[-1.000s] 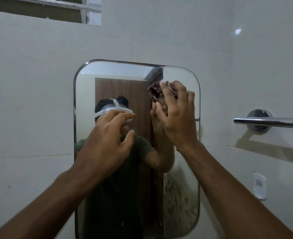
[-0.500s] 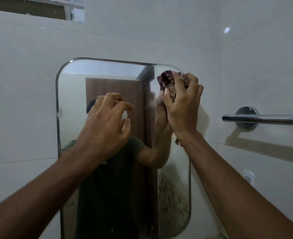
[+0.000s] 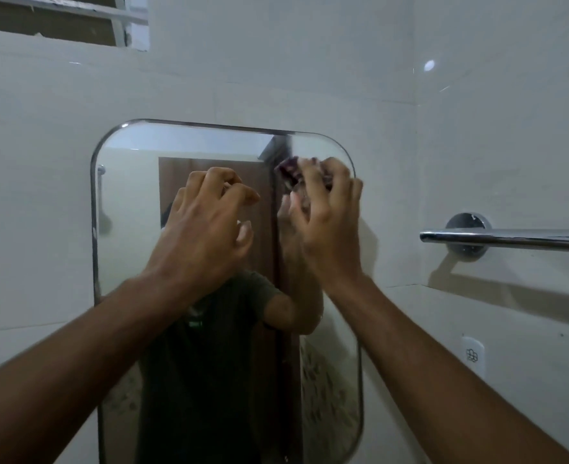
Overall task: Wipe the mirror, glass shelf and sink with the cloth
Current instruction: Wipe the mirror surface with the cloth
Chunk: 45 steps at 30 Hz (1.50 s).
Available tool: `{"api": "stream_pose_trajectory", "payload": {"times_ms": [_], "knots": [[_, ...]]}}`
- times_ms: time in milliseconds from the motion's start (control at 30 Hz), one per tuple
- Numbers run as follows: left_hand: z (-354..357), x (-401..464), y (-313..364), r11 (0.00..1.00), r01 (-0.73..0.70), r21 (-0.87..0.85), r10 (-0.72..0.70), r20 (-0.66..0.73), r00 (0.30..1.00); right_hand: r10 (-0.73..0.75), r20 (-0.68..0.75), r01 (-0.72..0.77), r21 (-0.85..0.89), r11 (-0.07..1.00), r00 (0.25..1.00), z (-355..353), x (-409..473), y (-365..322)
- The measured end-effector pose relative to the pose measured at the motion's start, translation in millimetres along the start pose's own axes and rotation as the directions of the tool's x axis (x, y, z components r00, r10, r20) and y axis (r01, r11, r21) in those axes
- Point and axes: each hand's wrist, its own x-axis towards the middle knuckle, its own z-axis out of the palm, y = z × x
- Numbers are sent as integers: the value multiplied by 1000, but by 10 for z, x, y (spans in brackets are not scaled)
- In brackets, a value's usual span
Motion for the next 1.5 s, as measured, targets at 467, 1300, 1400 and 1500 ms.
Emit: {"api": "stream_pose_trajectory", "payload": {"times_ms": [467, 1300, 1400, 1500], "knots": [[-78, 221, 4, 1000, -5, 29, 7, -79, 997, -212, 87, 212, 5, 977, 973, 7, 1, -26], [-394, 29, -354, 982, 131, 133, -114, -128, 985, -201, 76, 193, 101, 976, 977, 120, 112, -390], [-462, -33, -439, 979, 124, 164, -102, -134, 986, 59, -54, -54, 100, 994, 997, 123, 323, -290], [-518, -78, -548, 971, 161, 179, -137, -138, 981, 126, -77, -120, 77, 990, 989, 185, 370, -519]]}}
